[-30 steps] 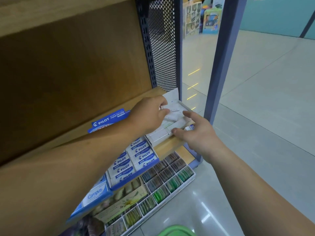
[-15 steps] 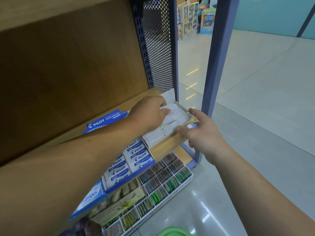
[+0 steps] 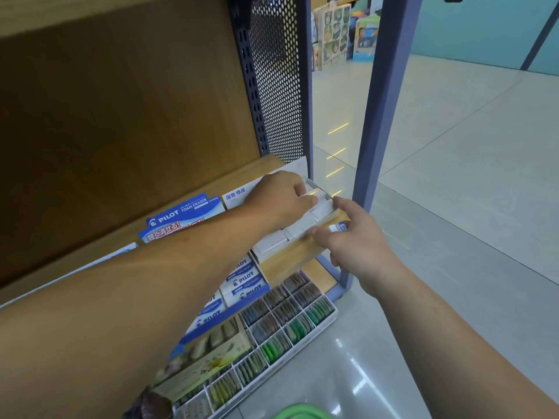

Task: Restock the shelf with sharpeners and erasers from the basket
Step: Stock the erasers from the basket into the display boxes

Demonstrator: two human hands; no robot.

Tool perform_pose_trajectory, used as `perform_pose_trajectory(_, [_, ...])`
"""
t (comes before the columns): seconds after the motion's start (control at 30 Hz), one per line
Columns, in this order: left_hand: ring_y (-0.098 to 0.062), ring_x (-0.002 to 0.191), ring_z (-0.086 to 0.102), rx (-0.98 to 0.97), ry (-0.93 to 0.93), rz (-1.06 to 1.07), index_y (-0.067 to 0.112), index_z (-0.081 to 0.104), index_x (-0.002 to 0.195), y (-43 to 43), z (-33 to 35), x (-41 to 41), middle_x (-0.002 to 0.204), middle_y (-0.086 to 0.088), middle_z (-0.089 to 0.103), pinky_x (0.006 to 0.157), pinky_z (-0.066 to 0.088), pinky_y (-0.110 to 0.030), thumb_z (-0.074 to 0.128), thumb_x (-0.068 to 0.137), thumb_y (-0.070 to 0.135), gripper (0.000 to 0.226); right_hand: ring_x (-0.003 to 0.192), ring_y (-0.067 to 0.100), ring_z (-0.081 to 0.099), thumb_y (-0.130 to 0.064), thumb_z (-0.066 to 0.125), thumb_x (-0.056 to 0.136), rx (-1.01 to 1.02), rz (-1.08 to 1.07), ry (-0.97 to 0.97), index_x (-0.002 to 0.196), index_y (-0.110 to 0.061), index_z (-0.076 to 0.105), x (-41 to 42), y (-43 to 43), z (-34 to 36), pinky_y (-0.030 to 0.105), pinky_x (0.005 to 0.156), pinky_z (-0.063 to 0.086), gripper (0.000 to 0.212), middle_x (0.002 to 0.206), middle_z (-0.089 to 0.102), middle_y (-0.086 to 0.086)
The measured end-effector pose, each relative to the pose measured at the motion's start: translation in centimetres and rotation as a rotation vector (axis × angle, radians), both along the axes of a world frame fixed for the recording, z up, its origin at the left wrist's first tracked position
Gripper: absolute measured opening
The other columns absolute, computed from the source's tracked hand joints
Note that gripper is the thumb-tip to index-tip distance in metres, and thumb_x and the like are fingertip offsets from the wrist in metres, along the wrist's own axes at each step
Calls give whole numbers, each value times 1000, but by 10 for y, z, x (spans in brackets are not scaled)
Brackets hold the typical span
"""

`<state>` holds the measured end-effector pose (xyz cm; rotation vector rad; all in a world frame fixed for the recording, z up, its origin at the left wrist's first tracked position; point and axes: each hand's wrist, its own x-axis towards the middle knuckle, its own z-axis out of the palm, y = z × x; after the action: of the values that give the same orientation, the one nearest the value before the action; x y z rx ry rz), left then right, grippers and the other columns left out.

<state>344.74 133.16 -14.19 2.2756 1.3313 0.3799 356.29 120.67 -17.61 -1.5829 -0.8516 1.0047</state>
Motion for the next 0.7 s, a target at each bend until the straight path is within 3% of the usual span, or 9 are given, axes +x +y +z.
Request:
perform_pose_trajectory(0.1, [-16,75,61,-53,-86,0,19,69,92,0,2,1,82,6,61,54,52,-28,78,87,42,25,65,14,55,-24,75,91,-4,-11,-10,154,-35,34,1,3,-4,19,44,43,76,122,59,0])
perform_pose_trajectory(0.2, [-18,70,60,-69,-123,24,19,71,92,0,0,1,77,5,60,54,55,-29,80,86,40,24,81,18,52,-32,75,91,-8,-14,-43,157,-30,30,1,3,-7,23,56,44,80,138,56,4])
perform_pose_trajectory(0.3, [-16,77,62,-124,-89,-1,18,75,93,-2,0,-2,81,5,66,60,48,-23,75,90,42,24,72,15,52,-32,74,92,-21,-18,-61,155,-30,35,2,3,-8,21,52,43,73,132,59,6])
perform_pose_trajectory(0.37, [-17,96,65,-135,-59,-29,19,76,102,-3,2,-4,102,3,72,79,54,-27,69,95,40,23,63,12,52,-29,74,92,-41,-18,-38,154,-30,37,2,0,-4,19,44,43,72,123,60,3])
perform_pose_trajectory(0.43, [-18,112,62,-134,-61,-23,21,72,120,-6,8,-8,128,0,66,90,48,-25,63,100,34,25,73,12,58,-26,78,89,-30,-17,-56,149,-30,41,1,-1,1,23,56,54,71,117,60,-2])
perform_pose_trajectory(0.5, [-14,104,61,-166,-106,-4,21,64,130,-9,15,-16,132,-3,62,82,46,-20,60,101,23,29,85,8,61,-18,78,86,-11,-11,-103,140,-31,46,-1,-1,7,27,73,57,63,113,62,-10])
perform_pose_trajectory(0.57, [-9,89,64,-322,-213,5,18,59,134,-18,27,-30,128,-5,65,68,48,-18,57,99,8,37,72,2,61,-8,71,87,-20,60,-126,126,-38,48,-3,-3,21,19,60,49,54,99,64,-15])
perform_pose_trajectory(0.6, [-8,91,67,-443,-285,3,16,55,139,-27,35,-40,129,-5,66,67,49,-18,55,96,-2,46,68,5,61,-4,69,87,-42,110,-112,128,-37,49,-3,-5,27,19,56,46,56,97,66,-11])
perform_pose_trajectory(0.7, [-17,111,72,-752,-588,25,7,40,151,-56,55,-76,146,-15,54,86,60,-26,48,94,-22,65,72,21,59,11,64,86,-62,273,37,141,-21,50,-8,-10,48,32,58,45,65,100,68,6])
